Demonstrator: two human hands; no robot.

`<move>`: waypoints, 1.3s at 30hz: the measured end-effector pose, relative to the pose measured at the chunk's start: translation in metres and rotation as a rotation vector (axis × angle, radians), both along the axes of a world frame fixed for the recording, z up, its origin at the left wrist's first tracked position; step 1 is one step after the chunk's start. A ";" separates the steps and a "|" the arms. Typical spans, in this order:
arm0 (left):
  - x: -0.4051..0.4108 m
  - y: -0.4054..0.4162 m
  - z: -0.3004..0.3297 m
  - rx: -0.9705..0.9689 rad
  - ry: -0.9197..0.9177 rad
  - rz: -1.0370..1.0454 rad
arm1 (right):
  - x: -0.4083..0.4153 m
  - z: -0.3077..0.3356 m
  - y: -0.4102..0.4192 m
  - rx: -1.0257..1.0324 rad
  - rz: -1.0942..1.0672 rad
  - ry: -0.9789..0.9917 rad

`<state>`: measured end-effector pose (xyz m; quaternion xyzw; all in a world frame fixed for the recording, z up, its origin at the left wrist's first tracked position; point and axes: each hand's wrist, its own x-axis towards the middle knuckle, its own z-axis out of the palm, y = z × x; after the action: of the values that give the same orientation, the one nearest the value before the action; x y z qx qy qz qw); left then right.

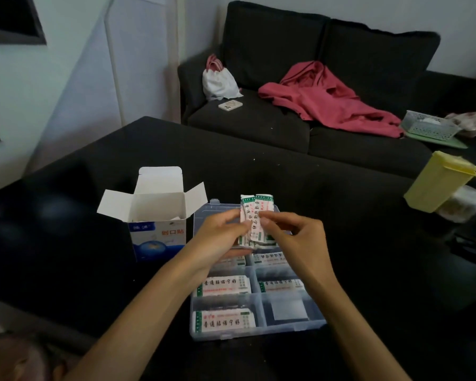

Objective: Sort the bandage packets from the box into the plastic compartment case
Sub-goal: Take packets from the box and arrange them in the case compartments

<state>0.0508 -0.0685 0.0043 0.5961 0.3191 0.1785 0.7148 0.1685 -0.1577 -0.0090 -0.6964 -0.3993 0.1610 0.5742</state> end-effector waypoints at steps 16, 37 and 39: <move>0.010 -0.011 -0.008 0.356 -0.112 0.110 | -0.022 -0.002 0.008 0.080 -0.021 0.349; 0.008 0.001 -0.008 0.411 0.081 -0.227 | 0.052 0.021 -0.028 -0.571 0.434 0.170; 0.010 -0.001 -0.013 0.506 0.118 -0.237 | 0.054 0.019 -0.031 -0.570 0.493 -0.053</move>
<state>0.0606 -0.0691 -0.0082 0.7983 0.2335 0.1325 0.5392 0.2223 -0.1884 0.0104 -0.7152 -0.5087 0.3808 0.2910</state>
